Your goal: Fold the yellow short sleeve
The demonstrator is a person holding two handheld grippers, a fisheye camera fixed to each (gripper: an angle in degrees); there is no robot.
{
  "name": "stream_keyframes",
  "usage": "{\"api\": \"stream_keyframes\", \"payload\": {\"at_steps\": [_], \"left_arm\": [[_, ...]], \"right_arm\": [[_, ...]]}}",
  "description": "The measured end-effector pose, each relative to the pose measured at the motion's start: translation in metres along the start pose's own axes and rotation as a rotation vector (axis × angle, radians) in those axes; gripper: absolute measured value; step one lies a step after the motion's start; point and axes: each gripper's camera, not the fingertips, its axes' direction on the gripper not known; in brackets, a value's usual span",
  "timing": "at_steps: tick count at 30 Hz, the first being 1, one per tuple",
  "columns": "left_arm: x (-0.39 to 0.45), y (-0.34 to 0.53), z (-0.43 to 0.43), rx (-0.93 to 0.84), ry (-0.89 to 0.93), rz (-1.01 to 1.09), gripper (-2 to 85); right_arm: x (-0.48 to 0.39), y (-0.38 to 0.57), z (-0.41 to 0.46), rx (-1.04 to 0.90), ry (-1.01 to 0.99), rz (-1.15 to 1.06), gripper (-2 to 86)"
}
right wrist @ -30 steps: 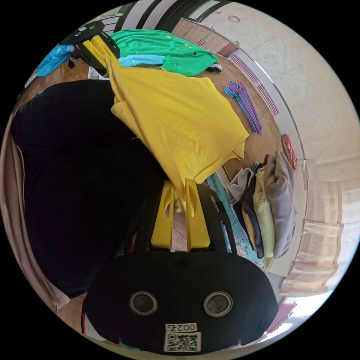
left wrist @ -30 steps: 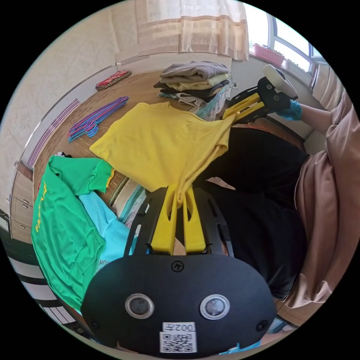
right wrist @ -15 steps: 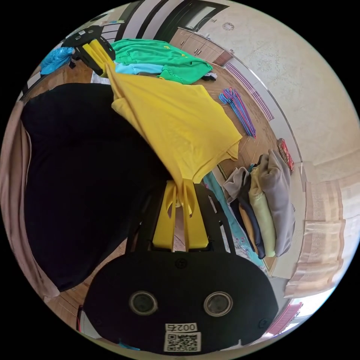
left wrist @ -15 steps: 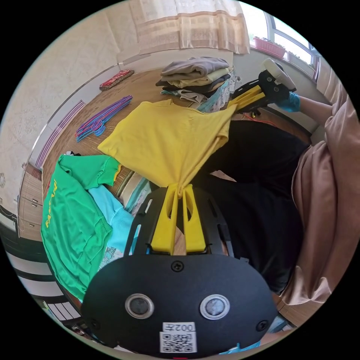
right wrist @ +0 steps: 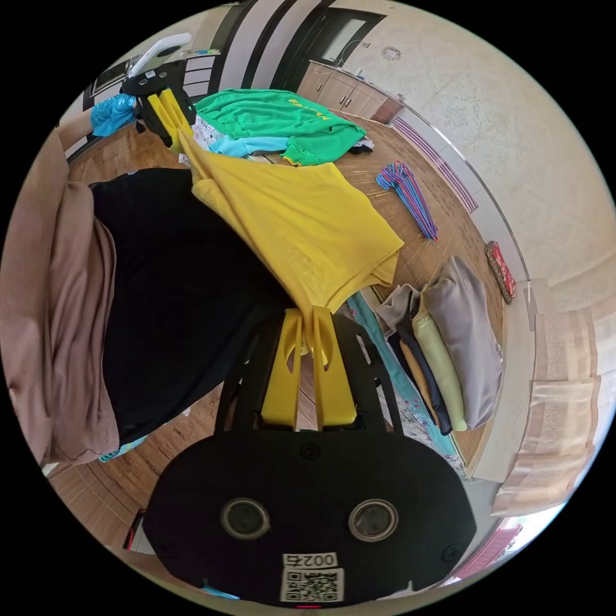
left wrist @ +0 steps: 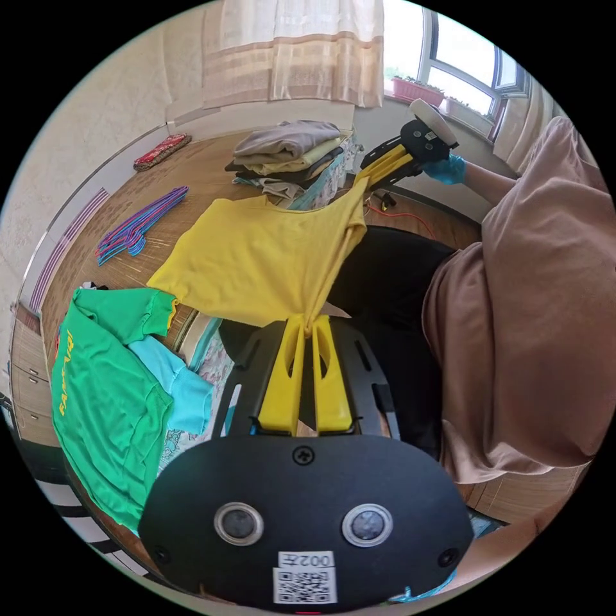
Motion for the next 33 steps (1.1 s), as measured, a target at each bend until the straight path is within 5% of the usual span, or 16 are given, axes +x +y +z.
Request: {"api": "stream_keyframes", "payload": {"at_steps": [15, 25, 33], "left_arm": [[-0.034, -0.026, -0.001, -0.021, 0.102, 0.062, -0.9], [-0.129, -0.079, -0.026, 0.062, -0.126, -0.07, -0.9], [-0.218, -0.124, 0.025, -0.091, -0.238, -0.212, -0.9]], "right_arm": [[0.04, 0.0, -0.006, -0.023, -0.044, -0.03, 0.3], [0.135, -0.08, 0.008, 0.091, 0.137, 0.106, 0.3], [0.209, -0.164, 0.087, -0.069, 0.117, 0.23, 1.2]]}}
